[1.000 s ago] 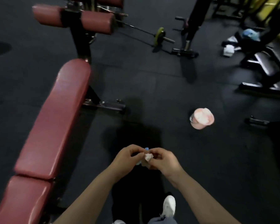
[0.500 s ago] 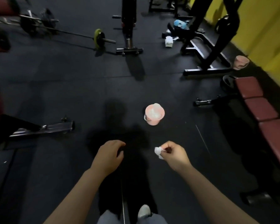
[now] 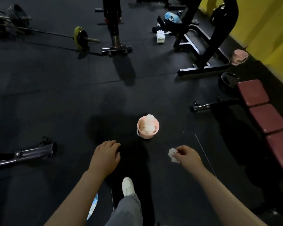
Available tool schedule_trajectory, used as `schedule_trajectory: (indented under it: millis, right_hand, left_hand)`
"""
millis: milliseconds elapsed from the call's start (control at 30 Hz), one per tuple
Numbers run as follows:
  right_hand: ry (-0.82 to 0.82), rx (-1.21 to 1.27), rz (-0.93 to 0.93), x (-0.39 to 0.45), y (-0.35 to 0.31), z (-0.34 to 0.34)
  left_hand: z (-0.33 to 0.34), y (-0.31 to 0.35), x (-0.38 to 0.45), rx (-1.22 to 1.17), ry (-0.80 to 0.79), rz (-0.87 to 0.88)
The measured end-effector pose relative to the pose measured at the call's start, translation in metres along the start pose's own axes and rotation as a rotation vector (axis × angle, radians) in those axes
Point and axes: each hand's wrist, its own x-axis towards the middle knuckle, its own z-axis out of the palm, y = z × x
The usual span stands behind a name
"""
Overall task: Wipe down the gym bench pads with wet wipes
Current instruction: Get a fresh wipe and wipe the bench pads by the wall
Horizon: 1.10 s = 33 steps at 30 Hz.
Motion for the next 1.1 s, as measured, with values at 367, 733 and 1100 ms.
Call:
schedule_trajectory:
  millis: [367, 733, 1100]
  right_hand:
    - [-0.109, -0.195, 0.012, 0.205, -0.079, 0.015]
    - [-0.232, -0.204, 0.003, 0.353, -0.116, 0.031]
    - [-0.475, -0.443, -0.341, 0.35, -0.163, 0.054]
  left_hand:
    - [-0.026, -0.015, 0.157, -0.085, -0.031, 0.062]
    - [-0.013, -0.008, 0.215, -0.251, 0.015, -0.206]
    - [-0.011, -0.038, 0.168, -0.287, 0.019, -0.591]
